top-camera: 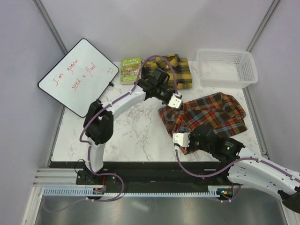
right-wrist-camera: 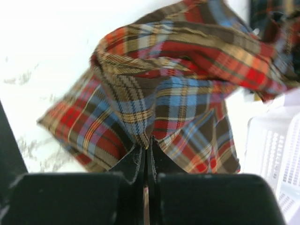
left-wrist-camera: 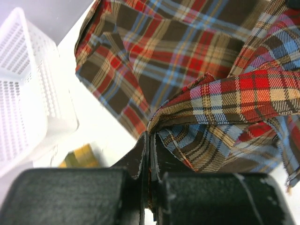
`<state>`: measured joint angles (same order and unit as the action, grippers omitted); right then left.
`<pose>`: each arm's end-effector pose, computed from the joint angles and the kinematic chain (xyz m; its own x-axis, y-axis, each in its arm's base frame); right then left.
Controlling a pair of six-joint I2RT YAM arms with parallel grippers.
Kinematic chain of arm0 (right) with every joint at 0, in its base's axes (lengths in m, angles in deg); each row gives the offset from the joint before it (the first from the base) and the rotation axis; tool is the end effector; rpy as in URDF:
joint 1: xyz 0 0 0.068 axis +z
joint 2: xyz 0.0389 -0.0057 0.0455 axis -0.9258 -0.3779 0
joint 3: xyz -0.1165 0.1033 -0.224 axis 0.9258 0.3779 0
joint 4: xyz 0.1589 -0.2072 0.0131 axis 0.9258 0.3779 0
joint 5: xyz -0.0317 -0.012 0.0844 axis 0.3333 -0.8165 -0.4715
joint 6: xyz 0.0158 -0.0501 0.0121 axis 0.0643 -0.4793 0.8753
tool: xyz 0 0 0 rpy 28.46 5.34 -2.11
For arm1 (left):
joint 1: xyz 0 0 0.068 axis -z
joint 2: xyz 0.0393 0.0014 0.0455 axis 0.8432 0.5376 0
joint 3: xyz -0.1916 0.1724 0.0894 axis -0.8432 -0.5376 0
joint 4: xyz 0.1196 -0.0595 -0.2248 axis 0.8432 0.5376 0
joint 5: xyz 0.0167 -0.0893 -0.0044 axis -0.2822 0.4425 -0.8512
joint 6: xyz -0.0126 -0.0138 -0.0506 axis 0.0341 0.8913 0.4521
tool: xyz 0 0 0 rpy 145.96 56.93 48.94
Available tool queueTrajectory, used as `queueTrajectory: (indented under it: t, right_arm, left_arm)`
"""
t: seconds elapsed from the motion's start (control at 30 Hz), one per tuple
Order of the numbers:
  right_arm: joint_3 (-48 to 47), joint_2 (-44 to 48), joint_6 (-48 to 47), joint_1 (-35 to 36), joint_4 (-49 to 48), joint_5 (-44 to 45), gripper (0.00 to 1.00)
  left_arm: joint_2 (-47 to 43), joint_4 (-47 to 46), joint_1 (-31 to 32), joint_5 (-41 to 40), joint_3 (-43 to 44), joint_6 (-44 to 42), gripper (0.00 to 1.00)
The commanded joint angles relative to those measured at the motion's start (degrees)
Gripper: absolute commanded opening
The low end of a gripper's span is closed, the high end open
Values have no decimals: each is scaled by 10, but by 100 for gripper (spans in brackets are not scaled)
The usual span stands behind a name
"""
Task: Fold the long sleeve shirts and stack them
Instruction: Fold the shirt
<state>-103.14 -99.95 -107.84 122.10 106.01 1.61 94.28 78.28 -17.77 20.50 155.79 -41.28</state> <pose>0.0958 0.1242 0.2453 0.2057 -0.8423 -0.4982 -0.8046 0.1442 -0.5760 0.3237 -0.3049 0.2757 0.6704 0.2450 -0.7004 0.7209 -0.4384 0.5367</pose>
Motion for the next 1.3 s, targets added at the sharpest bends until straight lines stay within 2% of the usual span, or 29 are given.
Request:
queueTrajectory:
  t: [0.0, 0.13, 0.27, 0.4, 0.47, 0.53, 0.77, 0.93, 1.03, 1.27]
  right_arm:
    - [10, -14, -42, -17, 114, 11, 0]
    - [20, -62, -62, -35, 137, 2, 0]
    - [17, -143, -82, -65, 131, -19, 0]
    - [19, -254, -122, -111, 115, -28, 7]
    - [-5, -308, -126, -125, 122, -40, 15]
    - [-28, -339, -126, -132, 133, -58, 16]
    - [-87, -380, -148, -121, 202, -116, 16]
    - [-91, -363, -169, -40, 231, -153, 19]
    - [-96, -359, -165, -4, 216, -152, 18]
    - [-96, -383, -187, -23, 186, -114, 16]
  left_arm:
    - [58, -77, 41, -6, 49, 87, 2]
    - [108, -103, 71, -35, 59, 95, 2]
    - [159, -100, 80, -116, 72, 105, 5]
    - [171, -2, 73, -147, 71, 64, 7]
    - [165, 40, 72, -141, 62, 54, 7]
    - [134, 60, 72, -138, 32, 51, 6]
    - [-3, 74, 73, -143, -212, 53, 4]
    - [-97, 98, 78, -123, -334, 93, 4]
    - [-137, 122, 90, -110, -370, 118, 4]
    - [-153, 161, 92, -109, -392, 184, 4]
